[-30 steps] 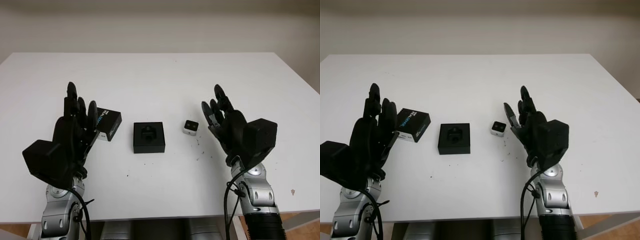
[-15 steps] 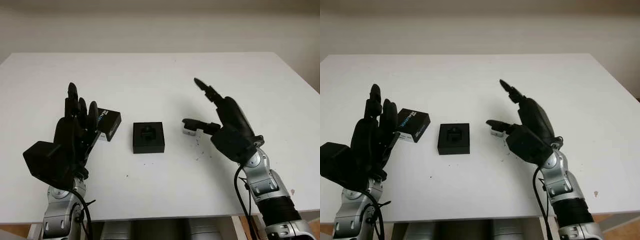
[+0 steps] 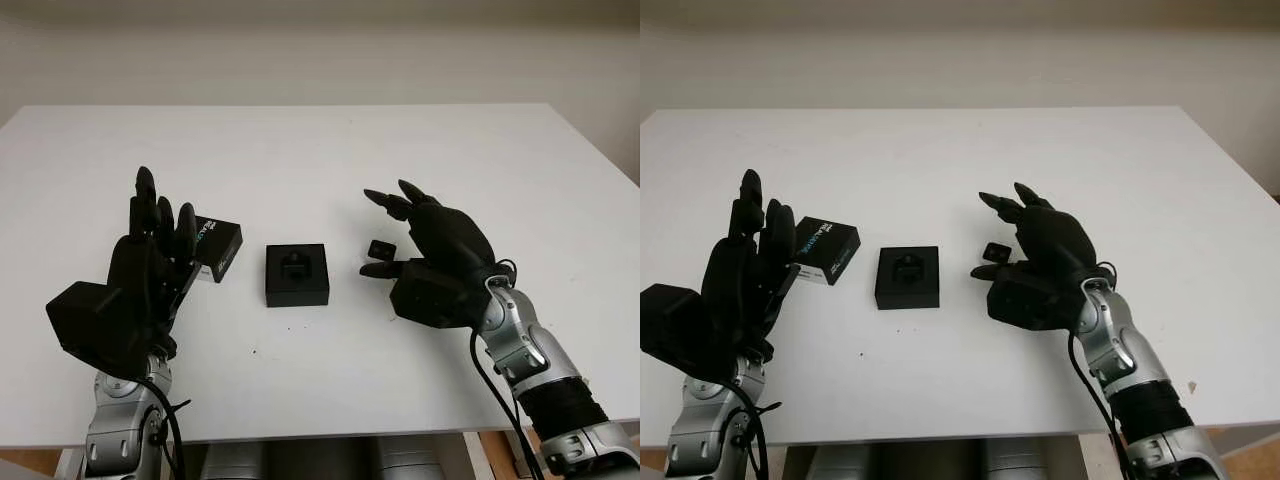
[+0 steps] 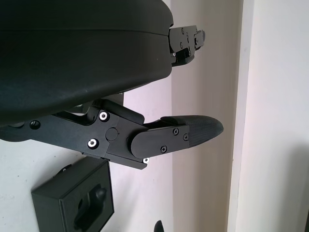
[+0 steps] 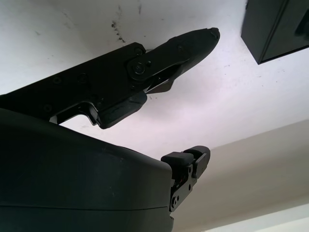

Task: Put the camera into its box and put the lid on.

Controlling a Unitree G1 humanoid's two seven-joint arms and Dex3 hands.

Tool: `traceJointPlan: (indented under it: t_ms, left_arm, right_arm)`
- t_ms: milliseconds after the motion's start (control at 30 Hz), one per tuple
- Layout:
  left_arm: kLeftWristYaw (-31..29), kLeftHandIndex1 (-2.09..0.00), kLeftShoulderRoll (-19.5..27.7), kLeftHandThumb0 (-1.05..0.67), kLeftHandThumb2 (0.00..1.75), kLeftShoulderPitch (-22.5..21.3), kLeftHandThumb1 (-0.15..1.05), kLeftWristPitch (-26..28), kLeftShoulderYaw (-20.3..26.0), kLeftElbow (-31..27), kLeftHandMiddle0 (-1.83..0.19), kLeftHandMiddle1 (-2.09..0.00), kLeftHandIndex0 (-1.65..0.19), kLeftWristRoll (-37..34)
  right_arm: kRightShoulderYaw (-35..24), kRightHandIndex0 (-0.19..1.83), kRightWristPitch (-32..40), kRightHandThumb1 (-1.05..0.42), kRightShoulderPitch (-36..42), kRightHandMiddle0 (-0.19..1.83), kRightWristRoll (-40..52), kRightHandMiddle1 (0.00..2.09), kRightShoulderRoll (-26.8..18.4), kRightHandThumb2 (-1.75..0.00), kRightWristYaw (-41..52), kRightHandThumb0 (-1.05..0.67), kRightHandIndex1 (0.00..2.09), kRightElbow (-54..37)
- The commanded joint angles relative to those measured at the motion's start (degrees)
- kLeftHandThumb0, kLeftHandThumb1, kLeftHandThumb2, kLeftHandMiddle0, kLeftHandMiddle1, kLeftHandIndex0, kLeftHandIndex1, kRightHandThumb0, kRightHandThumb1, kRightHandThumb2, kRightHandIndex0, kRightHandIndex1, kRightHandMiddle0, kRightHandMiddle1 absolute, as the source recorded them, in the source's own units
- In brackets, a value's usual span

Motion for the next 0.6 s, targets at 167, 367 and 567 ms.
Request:
traceJointPlan:
  t_ms: [167, 367, 567]
  left_arm:
    - [0.14, -0.06, 0.43, -0.55, 0.52, -0.80, 1.05, 0.03, 0.48, -0.60, 0.11, -0.06, 0.12, -0.09]
    - [-0.39, -0.06, 0.65, -0.56, 0.51, -1.38, 1.05, 0.01, 0.74, -0.16, 0.11, -0.05, 0.13, -0.56]
    - [-0.87, -0.05, 1.04, -0.54, 0.53, -1.60, 1.05, 0.34, 0.86, -0.20, 0.12, -0.05, 0.13, -0.71]
  right_arm:
    - [0.62, 0.13, 1.90, -0.87, -1.84, 0.40, -0.36, 0.14, 0.53, -0.05, -1.55, -0.75, 0.06, 1.94]
    - [1.37, 0.13, 3.56, -0.89, -2.25, 0.41, -1.69, 0.14, 0.06, -0.06, -1.17, -0.75, 0.06, 1.43]
    - [1.70, 0.15, 4.64, -0.88, -1.58, 0.42, -2.96, 0.15, -0.52, -0.05, -1.25, -0.75, 0.07, -0.19]
